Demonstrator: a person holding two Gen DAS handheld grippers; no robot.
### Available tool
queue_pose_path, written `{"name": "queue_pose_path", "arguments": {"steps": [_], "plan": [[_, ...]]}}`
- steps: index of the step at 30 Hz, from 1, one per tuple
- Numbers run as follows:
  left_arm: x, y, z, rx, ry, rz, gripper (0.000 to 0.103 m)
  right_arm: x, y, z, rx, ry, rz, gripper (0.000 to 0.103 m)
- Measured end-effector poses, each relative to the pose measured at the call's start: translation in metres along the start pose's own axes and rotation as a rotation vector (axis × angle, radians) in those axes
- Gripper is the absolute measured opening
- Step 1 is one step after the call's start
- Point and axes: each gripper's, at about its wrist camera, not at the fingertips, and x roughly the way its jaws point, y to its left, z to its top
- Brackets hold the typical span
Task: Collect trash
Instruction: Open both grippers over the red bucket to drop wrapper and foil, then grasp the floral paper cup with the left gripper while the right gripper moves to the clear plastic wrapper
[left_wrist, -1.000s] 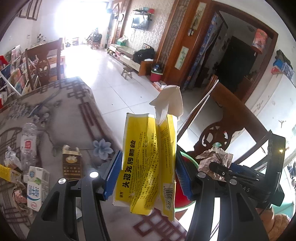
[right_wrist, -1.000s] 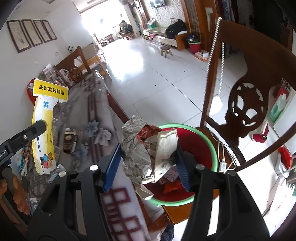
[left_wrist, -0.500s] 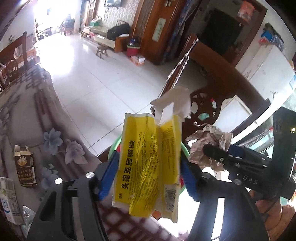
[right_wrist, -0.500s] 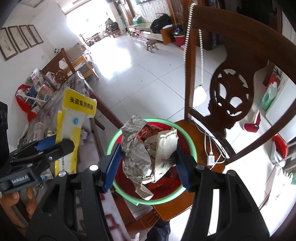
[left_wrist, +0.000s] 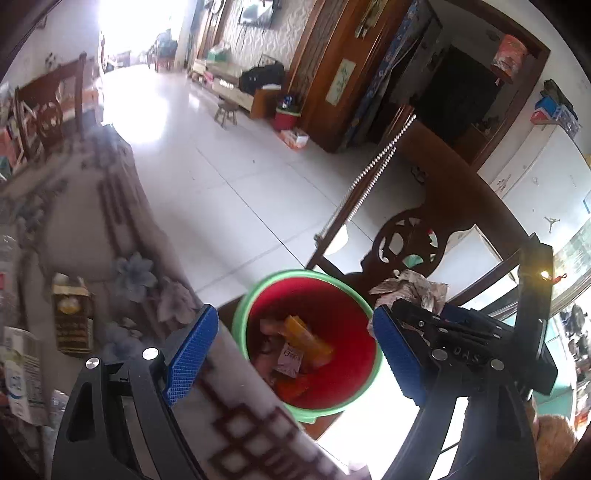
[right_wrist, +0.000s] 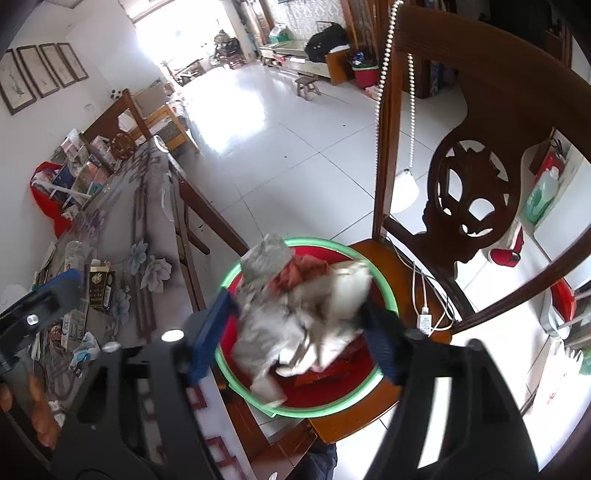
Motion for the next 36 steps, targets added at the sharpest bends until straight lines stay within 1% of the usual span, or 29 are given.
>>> {"name": "queue_pose_path", "arguments": {"steps": [1,3,7,11,14,20,27,33,36], "plan": [[-0.006,0.002,-0.001,0.003,-0.011,0.008,0.082,-0.002,0.000,0.000,0.010,-0.008,0.008,0.074],[-0.016,0.008,-0.002,0.002,-0.030,0.025,0.082,-0.003,0.002,-0.002,0.016,-0.015,0.014,0.080],[-0.035,0.022,-0.012,-0.012,-0.060,0.063,0.082,-0.005,0.012,-0.006,0.007,-0.017,0.013,0.080],[-0.051,0.041,-0.024,-0.053,-0.074,0.090,0.082,-0.004,0.025,-0.012,-0.001,-0.010,0.028,0.080],[-0.063,0.056,-0.034,-0.084,-0.084,0.104,0.082,-0.001,0.042,-0.018,-0.026,0.002,0.035,0.080],[-0.090,0.087,-0.054,-0.126,-0.115,0.137,0.082,0.002,0.090,-0.030,-0.097,0.024,0.058,0.080],[-0.131,0.141,-0.087,-0.195,-0.148,0.179,0.082,0.004,0.155,-0.051,-0.184,0.039,0.080,0.080],[-0.166,0.198,-0.131,-0.288,-0.144,0.209,0.082,0.005,0.208,-0.082,-0.249,0.078,0.077,0.081],[-0.188,0.224,-0.160,-0.328,-0.123,0.230,0.082,0.004,0.233,-0.099,-0.272,0.091,0.084,0.081]]}}
